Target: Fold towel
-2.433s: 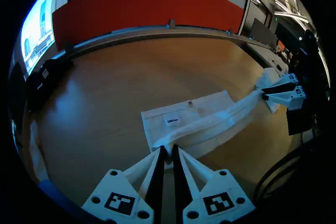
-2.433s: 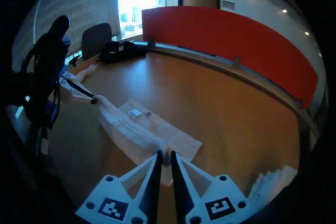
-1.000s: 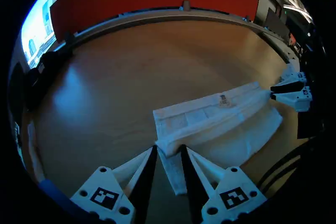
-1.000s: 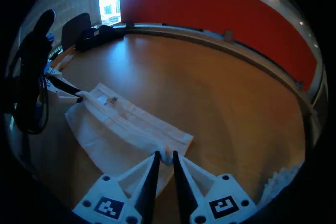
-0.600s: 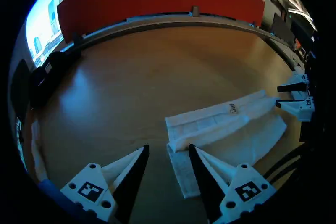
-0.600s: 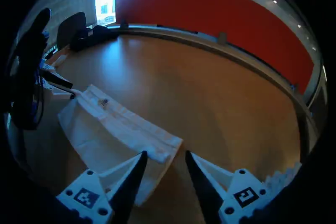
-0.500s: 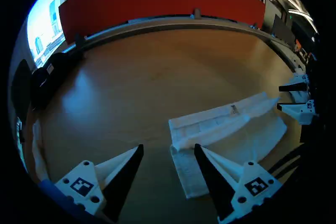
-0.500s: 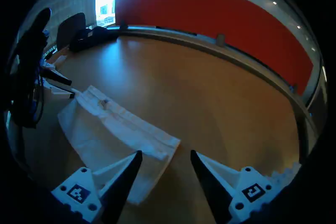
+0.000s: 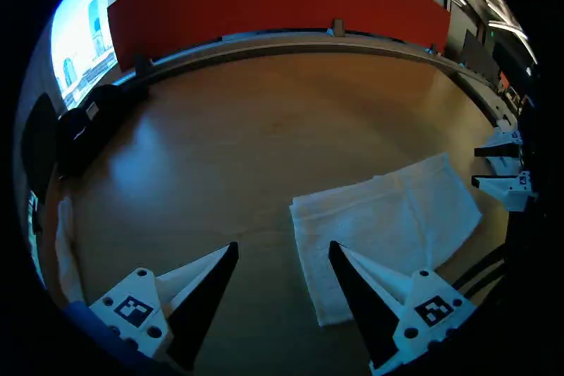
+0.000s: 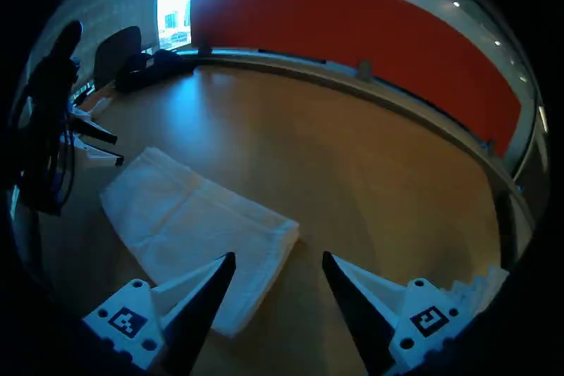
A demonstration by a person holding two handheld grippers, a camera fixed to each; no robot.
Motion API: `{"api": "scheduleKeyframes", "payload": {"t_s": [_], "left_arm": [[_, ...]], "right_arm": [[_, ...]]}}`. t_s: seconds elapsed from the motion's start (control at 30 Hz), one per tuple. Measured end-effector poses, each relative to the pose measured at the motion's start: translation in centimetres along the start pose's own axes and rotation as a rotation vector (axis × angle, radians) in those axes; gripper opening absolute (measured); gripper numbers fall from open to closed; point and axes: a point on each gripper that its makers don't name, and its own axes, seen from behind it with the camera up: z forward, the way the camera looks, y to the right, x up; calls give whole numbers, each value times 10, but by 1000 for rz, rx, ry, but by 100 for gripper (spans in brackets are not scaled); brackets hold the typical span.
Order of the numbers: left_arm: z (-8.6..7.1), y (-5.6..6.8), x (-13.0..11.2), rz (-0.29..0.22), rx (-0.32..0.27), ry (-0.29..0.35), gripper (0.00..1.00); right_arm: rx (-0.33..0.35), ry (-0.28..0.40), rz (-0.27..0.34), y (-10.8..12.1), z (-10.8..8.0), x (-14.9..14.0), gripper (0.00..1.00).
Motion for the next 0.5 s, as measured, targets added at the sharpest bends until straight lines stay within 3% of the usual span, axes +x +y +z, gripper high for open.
{"api": "scheduleKeyframes", "payload": {"t_s": [0.27,0.5], "left_arm": [[-9,0,-7,10,2,2,95],[-23,-4,-21,-12,15,0,95]], "right_arm": [[8,4,3,-7,-9,-5,95],[12,-2,7,-14,-22,-17,95]]}}
